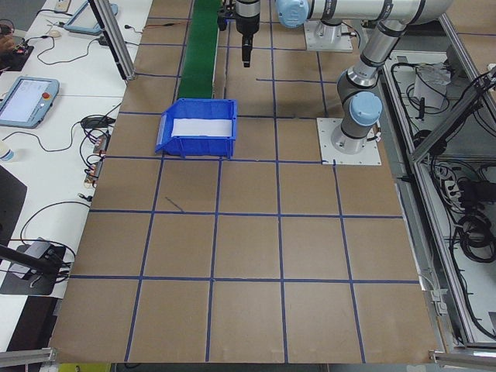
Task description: Move block left to right into plate
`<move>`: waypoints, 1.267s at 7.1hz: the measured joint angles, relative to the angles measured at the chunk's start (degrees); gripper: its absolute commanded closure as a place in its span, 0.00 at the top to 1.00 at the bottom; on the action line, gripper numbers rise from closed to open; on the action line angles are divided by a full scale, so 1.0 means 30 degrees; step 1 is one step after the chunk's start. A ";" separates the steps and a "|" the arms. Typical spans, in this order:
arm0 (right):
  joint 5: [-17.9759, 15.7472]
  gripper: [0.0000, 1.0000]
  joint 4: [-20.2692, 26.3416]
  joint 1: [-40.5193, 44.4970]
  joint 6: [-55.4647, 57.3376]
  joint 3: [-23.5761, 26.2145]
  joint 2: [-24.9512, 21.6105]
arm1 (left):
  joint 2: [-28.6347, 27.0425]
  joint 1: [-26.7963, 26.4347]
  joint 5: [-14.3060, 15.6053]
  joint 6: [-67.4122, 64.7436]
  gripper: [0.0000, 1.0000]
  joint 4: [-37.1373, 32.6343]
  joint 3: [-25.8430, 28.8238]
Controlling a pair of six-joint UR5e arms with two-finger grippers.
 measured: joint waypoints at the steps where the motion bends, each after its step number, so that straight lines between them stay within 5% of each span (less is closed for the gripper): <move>1: 0.0047 1.00 -0.0033 -0.0005 0.0003 -0.0035 0.0001 | 0.0000 0.0000 0.0000 -0.0007 1.00 -0.0001 0.0000; 3: 0.0133 1.00 -0.0032 -0.0009 0.0023 -0.0017 -0.0029 | 0.0018 0.0000 0.0000 -0.0010 1.00 -0.0001 0.0000; 6: 0.2578 1.00 0.0098 0.0780 0.0004 -0.0531 -0.0237 | 0.0028 0.0000 0.0000 -0.0011 1.00 -0.0001 0.0009; 9: 0.3374 1.00 0.0405 0.2183 0.0043 -0.1903 -0.0778 | 0.0028 0.0000 0.0000 -0.0018 1.00 -0.0001 0.0015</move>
